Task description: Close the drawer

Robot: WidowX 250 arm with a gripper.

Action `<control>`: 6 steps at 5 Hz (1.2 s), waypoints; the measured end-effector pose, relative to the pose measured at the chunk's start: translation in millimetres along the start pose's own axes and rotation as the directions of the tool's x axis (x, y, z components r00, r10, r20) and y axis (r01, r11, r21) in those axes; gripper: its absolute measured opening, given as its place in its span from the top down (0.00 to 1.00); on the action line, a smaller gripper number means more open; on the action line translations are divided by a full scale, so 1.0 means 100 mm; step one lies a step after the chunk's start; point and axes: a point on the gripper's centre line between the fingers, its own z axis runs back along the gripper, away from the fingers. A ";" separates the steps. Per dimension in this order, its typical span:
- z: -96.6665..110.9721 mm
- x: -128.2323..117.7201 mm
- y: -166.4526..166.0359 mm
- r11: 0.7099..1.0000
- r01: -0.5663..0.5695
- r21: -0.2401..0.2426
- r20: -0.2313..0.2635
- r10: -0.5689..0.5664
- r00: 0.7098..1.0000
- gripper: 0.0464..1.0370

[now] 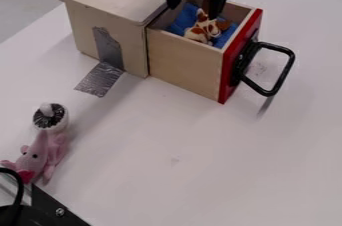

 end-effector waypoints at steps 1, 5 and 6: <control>-0.13 -0.02 0.00 1.000 0.002 0.002 -0.040 -0.002 0.999 0.04; 0.13 0.51 -1.07 0.960 0.280 0.024 0.021 -0.281 0.960 0.04; 0.11 0.47 -1.33 0.949 0.314 0.032 0.010 -0.315 0.949 0.04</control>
